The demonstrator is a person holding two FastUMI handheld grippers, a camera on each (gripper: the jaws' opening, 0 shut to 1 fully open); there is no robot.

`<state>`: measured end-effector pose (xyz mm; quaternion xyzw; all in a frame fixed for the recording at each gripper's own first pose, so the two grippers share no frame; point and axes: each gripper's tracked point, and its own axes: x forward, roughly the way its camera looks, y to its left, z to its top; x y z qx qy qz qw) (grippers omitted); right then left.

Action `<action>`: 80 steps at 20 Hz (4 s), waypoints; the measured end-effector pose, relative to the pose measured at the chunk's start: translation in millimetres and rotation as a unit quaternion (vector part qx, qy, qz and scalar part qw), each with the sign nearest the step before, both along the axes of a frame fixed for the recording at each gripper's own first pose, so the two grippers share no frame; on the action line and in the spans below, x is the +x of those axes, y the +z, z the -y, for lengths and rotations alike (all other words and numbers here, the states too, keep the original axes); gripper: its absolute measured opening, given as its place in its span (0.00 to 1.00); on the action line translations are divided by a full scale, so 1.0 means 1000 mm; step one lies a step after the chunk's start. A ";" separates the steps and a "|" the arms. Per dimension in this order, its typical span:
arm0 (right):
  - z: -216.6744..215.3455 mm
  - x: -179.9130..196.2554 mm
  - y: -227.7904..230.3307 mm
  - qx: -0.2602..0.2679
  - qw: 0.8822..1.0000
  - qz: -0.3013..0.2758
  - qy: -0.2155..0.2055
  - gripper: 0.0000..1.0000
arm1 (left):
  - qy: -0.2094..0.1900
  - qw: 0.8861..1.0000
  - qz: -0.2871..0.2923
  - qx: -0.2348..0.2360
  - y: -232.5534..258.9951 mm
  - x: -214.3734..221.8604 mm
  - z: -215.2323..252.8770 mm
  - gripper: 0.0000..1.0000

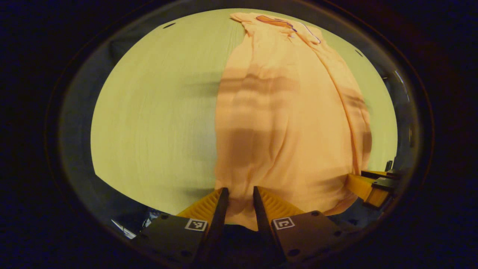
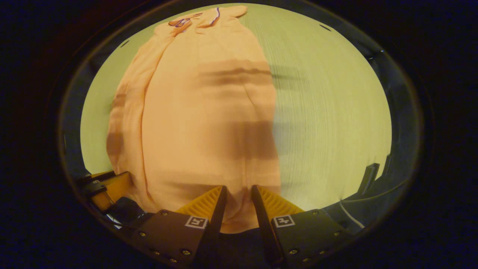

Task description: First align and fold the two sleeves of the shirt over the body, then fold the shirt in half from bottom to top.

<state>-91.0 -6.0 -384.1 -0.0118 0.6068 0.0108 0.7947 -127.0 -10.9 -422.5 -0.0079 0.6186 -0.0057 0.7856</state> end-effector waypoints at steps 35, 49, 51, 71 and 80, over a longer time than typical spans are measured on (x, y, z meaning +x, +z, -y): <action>-0.023 0.136 0.113 0.050 0.994 0.096 -0.023 0.01 | -0.025 0.996 0.081 -0.013 0.088 0.161 0.006 0.10; -0.030 0.334 0.197 0.052 0.986 0.160 0.003 0.01 | -0.065 0.985 0.157 0.014 0.151 0.388 0.012 0.10; -0.029 0.360 0.206 0.054 0.985 0.167 0.005 0.00 | -0.064 0.984 0.165 0.016 0.156 0.416 0.014 0.14; -0.026 0.498 0.209 0.047 0.977 0.207 0.012 0.00 | -0.047 0.977 0.206 0.035 0.136 0.559 0.012 0.10; -0.014 0.504 0.221 0.028 0.970 0.241 0.010 0.21 | -0.032 0.979 0.201 0.014 0.153 0.538 0.023 0.65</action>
